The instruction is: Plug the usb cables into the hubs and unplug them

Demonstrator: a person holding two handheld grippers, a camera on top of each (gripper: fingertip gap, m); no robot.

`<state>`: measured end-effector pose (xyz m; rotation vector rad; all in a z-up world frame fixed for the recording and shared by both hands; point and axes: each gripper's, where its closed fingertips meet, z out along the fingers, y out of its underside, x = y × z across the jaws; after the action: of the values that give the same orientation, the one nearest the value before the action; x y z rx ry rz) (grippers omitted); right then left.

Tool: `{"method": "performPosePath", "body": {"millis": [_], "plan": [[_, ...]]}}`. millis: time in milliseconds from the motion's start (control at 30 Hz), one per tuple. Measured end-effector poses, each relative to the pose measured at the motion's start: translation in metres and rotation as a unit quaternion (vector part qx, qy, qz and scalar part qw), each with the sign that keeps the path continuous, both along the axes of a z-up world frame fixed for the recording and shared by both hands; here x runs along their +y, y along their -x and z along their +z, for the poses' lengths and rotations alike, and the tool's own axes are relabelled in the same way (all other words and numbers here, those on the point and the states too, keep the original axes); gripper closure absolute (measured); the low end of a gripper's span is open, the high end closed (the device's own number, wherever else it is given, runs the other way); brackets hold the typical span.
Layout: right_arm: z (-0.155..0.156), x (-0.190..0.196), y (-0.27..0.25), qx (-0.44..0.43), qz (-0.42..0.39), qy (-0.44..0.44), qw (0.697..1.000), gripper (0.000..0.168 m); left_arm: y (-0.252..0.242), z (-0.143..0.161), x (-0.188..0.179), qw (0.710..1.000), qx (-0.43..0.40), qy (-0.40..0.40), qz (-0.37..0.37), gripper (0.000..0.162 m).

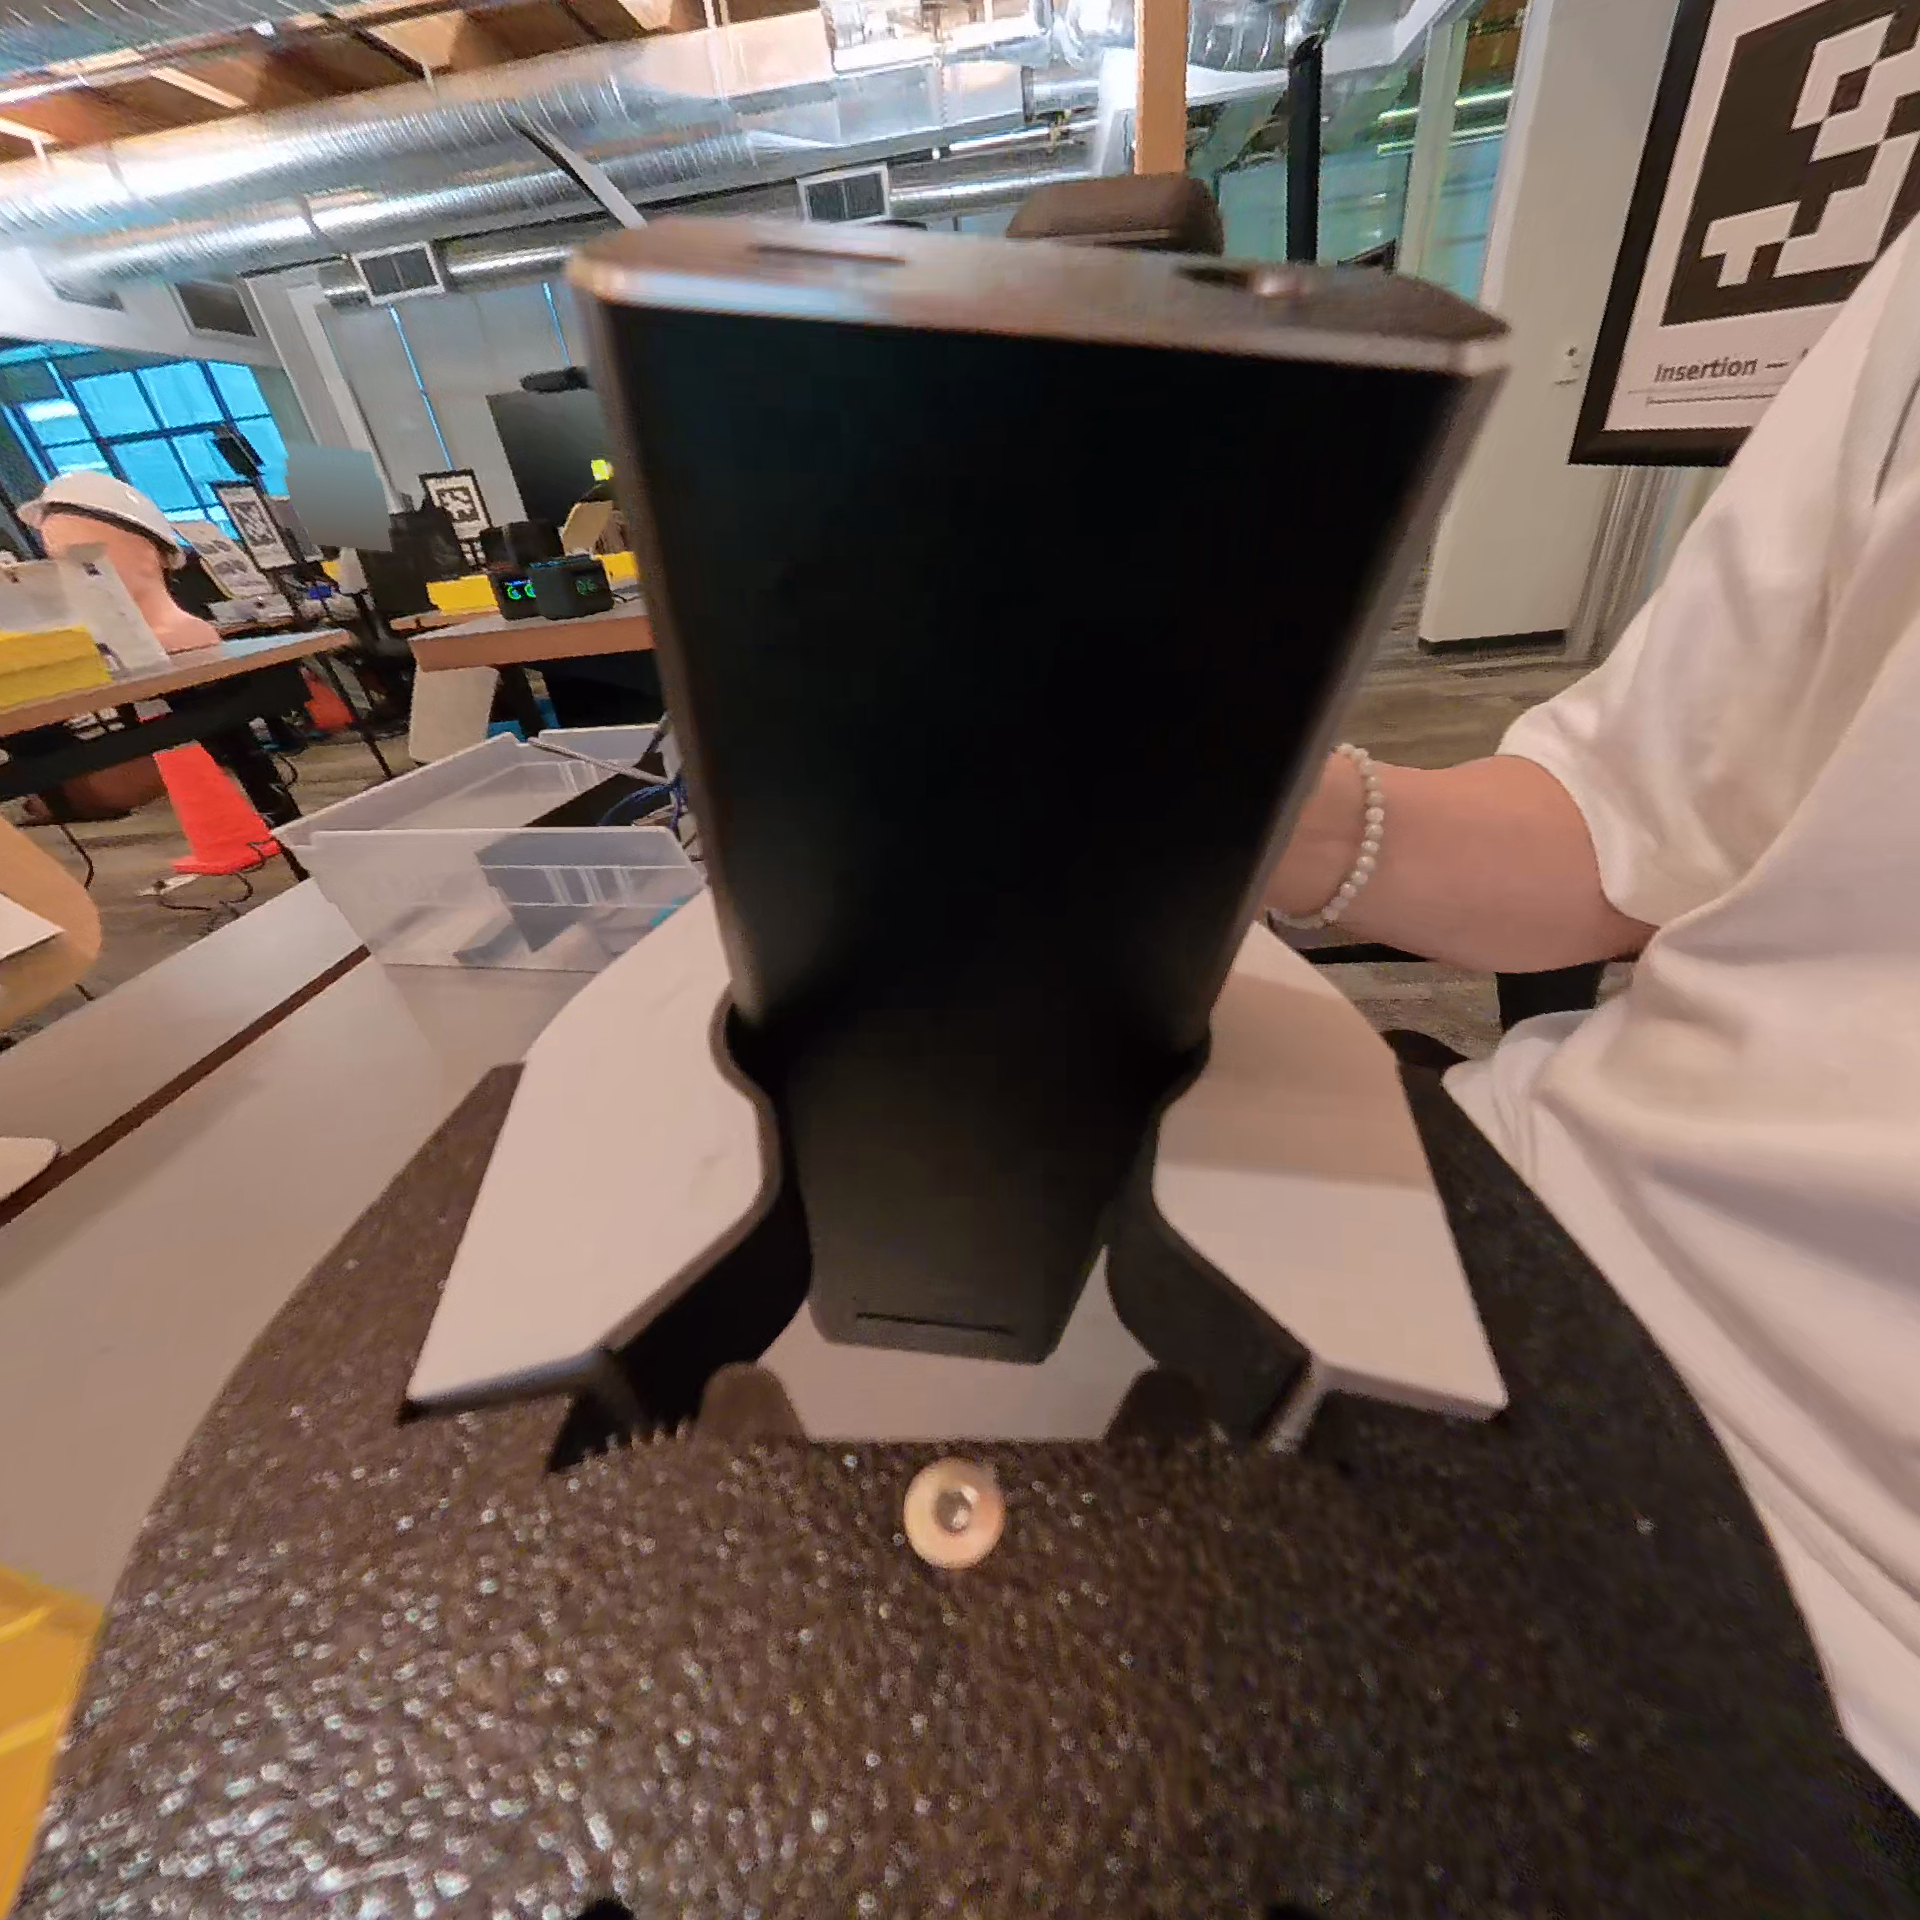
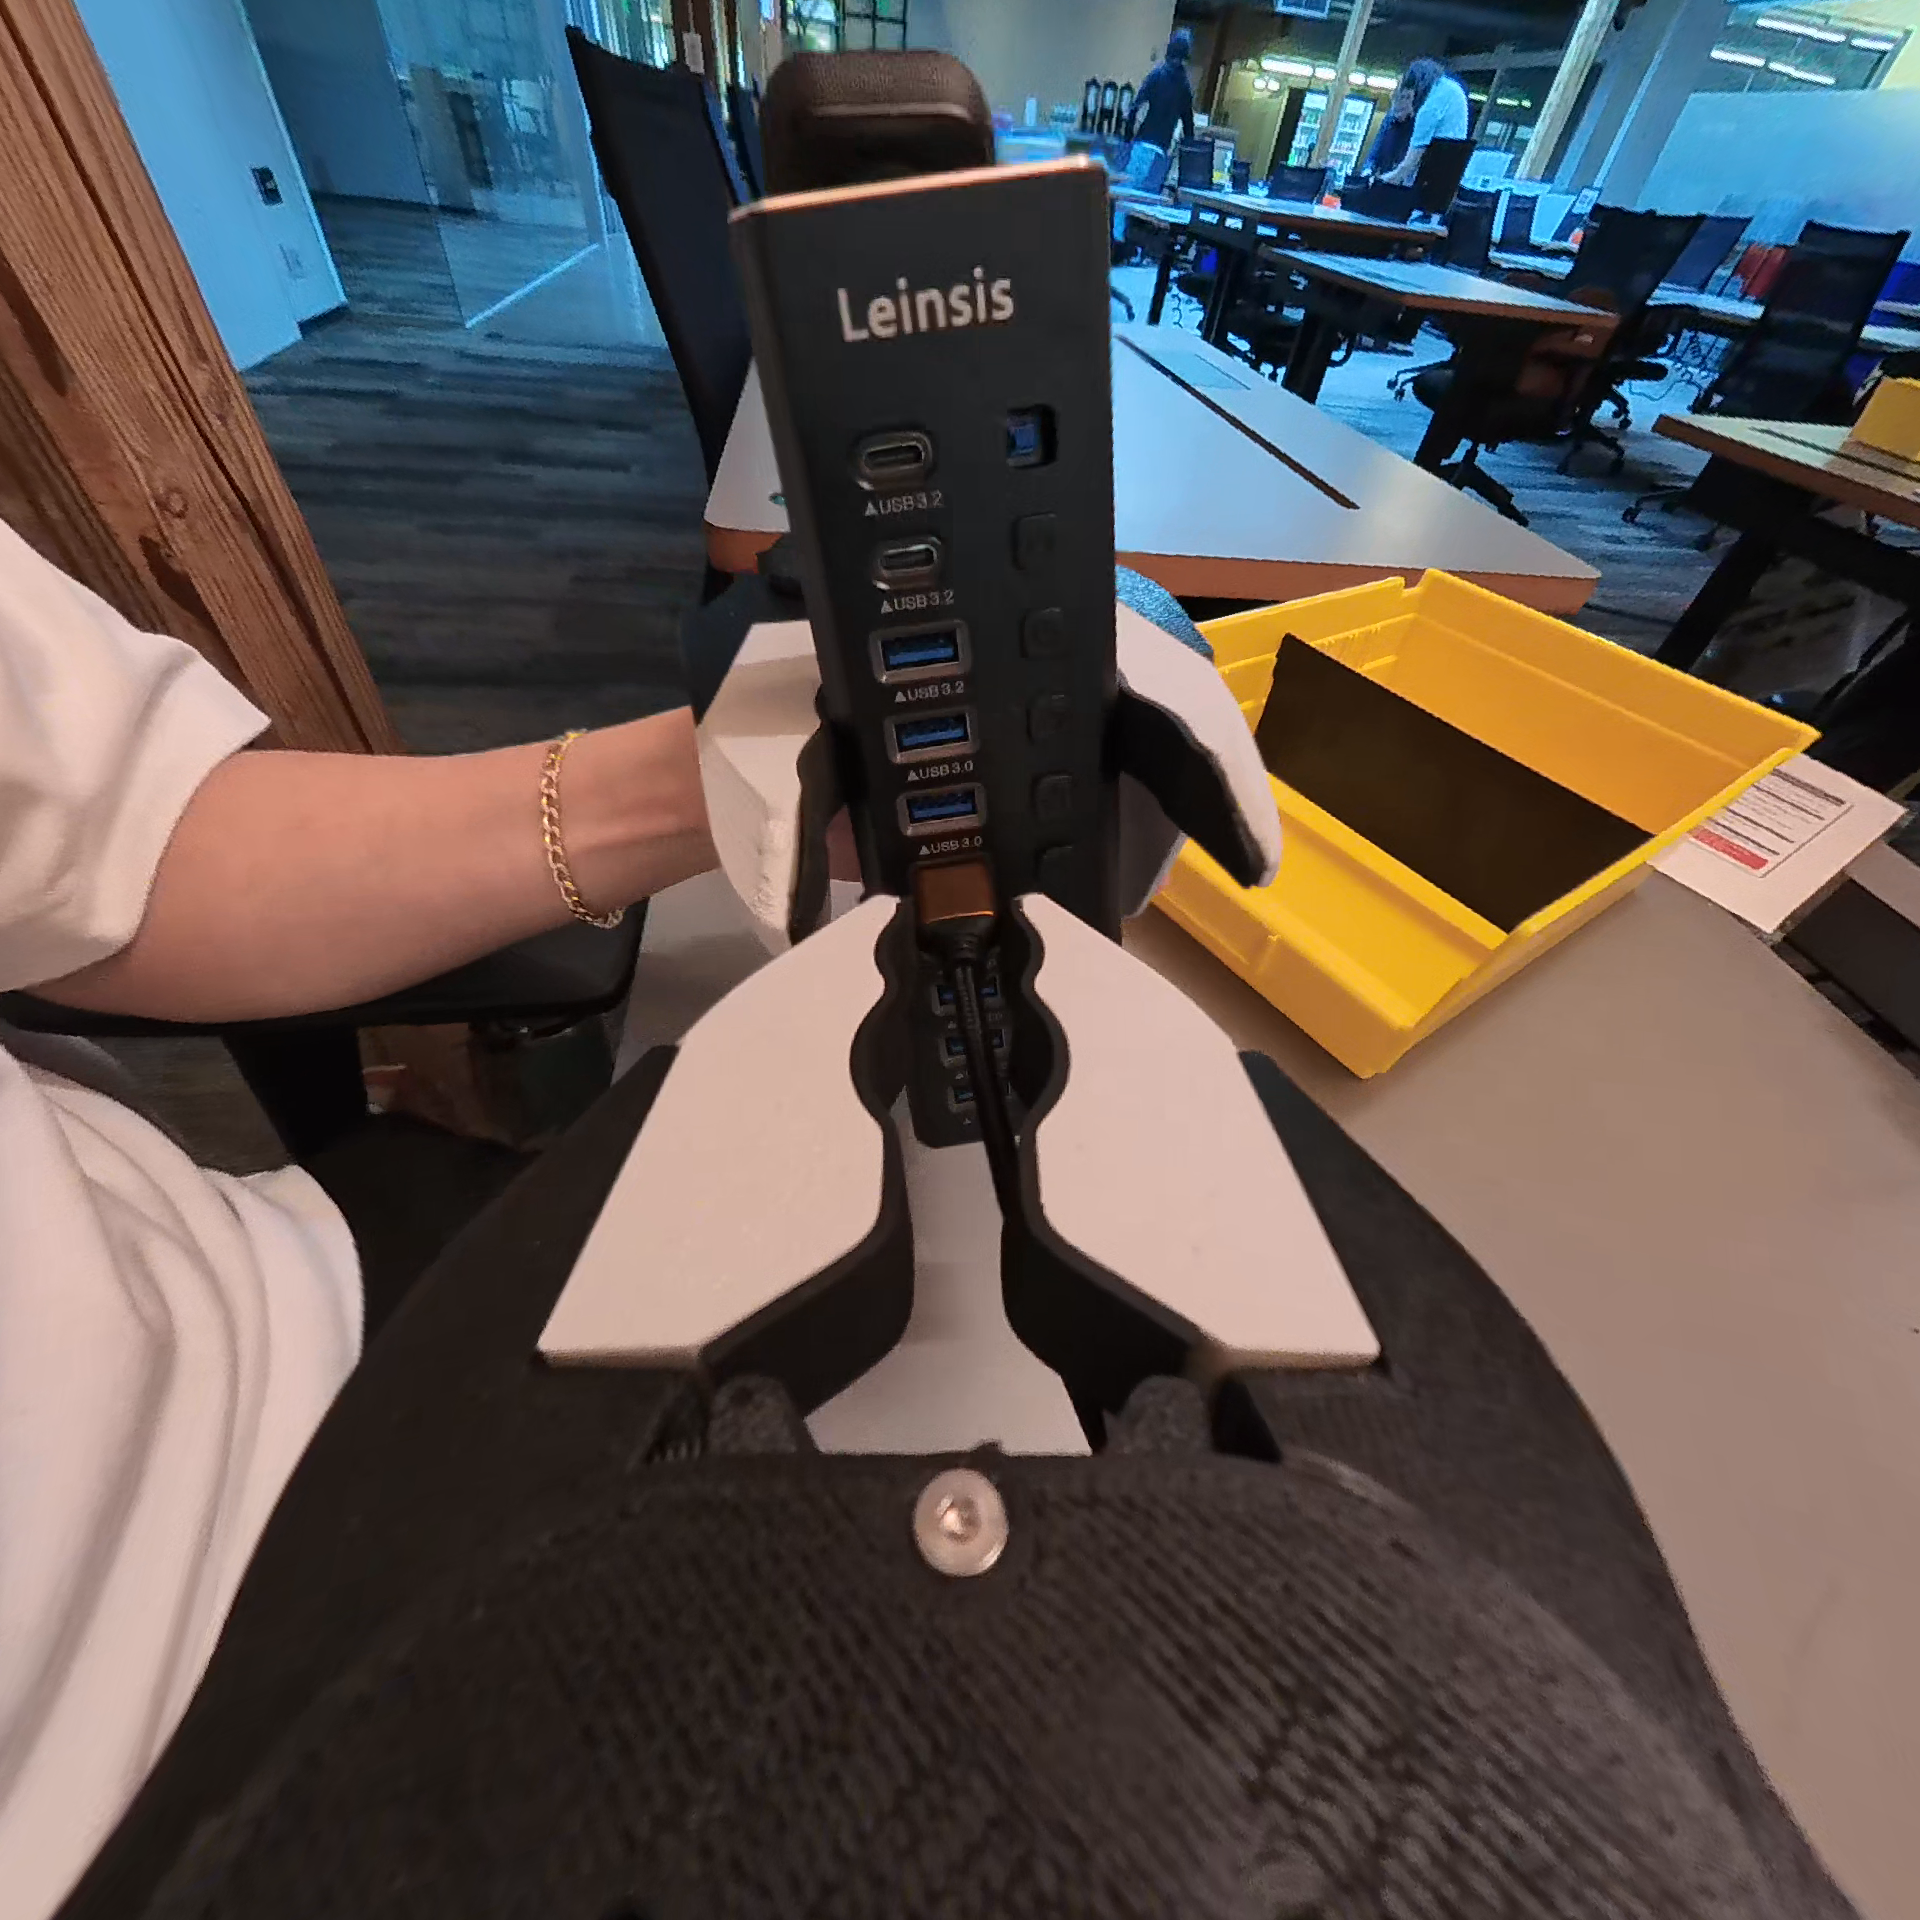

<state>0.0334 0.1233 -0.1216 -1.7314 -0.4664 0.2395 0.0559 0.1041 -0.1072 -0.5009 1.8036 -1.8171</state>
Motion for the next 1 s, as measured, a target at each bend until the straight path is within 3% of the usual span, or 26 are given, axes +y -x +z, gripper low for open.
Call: {"method": "performPosePath", "body": {"millis": [400,567,833,1000], "plan": [[-0.004,-0.008,-0.004,-0.019,-0.007,0.011,1.000,0.152,-0.002,-0.008,-0.005,0.999,0.026,-0.026,-0.004,0.091],[-0.007,-0.015,-0.009,-0.028,-0.019,0.021,0.999,0.152,-0.006,-0.016,-0.010,0.996,0.031,-0.079,0.015,0.090],[-0.006,-0.016,-0.009,-0.020,-0.005,0.018,1.000,0.152,-0.007,-0.014,-0.012,0.997,0.014,-0.073,0.015,0.091],[-0.012,-0.024,-0.010,-0.072,-0.002,0.043,0.997,0.152,-0.007,-0.022,-0.018,0.995,0.020,-0.093,0.004,0.090]]}}
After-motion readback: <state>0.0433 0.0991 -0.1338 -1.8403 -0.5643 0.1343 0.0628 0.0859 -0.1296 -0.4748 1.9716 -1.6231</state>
